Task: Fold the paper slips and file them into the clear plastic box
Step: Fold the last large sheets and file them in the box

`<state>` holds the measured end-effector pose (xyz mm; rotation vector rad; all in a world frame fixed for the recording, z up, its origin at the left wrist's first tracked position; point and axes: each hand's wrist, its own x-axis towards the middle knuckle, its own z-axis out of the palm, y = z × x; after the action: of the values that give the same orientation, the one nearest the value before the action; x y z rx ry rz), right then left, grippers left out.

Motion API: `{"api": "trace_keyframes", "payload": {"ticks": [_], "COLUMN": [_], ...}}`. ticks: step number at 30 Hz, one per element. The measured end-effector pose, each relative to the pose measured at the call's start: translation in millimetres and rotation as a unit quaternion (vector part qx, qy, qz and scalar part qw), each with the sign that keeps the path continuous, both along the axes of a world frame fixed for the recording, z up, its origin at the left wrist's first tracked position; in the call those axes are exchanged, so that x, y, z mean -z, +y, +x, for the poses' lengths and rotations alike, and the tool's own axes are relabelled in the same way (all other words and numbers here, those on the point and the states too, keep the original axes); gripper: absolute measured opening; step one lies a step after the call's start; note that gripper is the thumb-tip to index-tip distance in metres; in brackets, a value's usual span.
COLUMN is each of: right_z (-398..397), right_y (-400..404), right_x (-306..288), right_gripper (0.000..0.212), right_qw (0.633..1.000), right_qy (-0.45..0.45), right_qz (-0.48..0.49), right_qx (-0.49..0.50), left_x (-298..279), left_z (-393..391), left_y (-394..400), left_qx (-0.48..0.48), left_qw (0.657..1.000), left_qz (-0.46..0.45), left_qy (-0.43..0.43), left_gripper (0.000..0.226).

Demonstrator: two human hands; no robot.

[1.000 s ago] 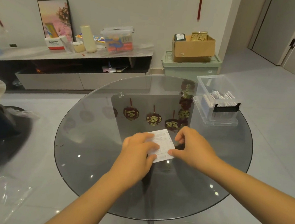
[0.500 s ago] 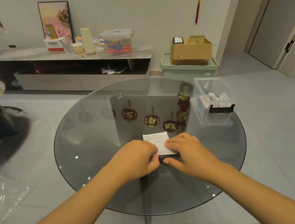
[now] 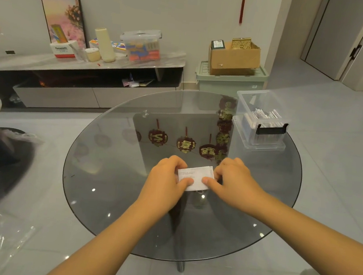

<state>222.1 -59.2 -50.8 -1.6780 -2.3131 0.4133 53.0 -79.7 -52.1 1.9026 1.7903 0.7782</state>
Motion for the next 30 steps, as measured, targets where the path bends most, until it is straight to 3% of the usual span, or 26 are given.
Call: {"api": "trace_keyframes", "payload": {"ticks": [3, 5, 8, 10, 11, 13, 14, 19, 24, 27, 30], "right_z": [-4, -5, -5, -6, -6, -4, -2, 5, 3, 5, 12], "right_y": [2, 2, 2, -1, -1, -5, -8, -13, -9, -10, -9], "right_x": [2, 3, 8, 11, 13, 16, 17, 20, 6, -5, -21], "right_gripper": [0.03, 0.033, 0.035, 0.042, 0.038, 0.018, 0.02, 0.044, 0.037, 0.026, 0.022], "right_qw": [0.998, 0.995, 0.998, 0.996, 0.99, 0.975, 0.971, 0.973, 0.976, 0.978, 0.994], "right_qy": [-0.058, -0.085, -0.026, 0.02, 0.015, -0.021, -0.039, -0.088, -0.1, -0.076, -0.007], "right_qz": [0.018, 0.042, 0.057, 0.089, 0.136, 0.205, 0.216, 0.178, 0.134, 0.161, 0.102], "right_qx": [0.016, 0.019, 0.015, -0.012, -0.04, -0.084, -0.096, -0.118, -0.139, -0.112, -0.048], "left_x": [5, 8, 11, 10, 11, 13, 14, 18, 5, -2, -13], "left_z": [2, 3, -2, -5, -5, -8, -10, -22, -23, -14, -1], "left_y": [4, 5, 7, 6, 4, 0, -2, -6, 0, -4, -6], "left_qx": [-0.011, 0.003, 0.033, 0.065, 0.082, 0.106, 0.117, 0.153, 0.198, 0.161, 0.095], "left_qw": [1.0, 0.999, 0.994, 0.986, 0.981, 0.971, 0.968, 0.961, 0.948, 0.963, 0.989], "left_qz": [-0.02, -0.002, 0.053, 0.081, 0.094, 0.121, 0.128, 0.116, 0.12, 0.129, 0.11], "left_qy": [-0.012, 0.037, 0.095, 0.13, 0.15, 0.177, 0.183, 0.2, 0.219, 0.172, 0.007], "left_gripper": [0.026, 0.032, 0.035, 0.022, 0.017, 0.031, 0.038, 0.041, 0.042, 0.03, 0.015]}}
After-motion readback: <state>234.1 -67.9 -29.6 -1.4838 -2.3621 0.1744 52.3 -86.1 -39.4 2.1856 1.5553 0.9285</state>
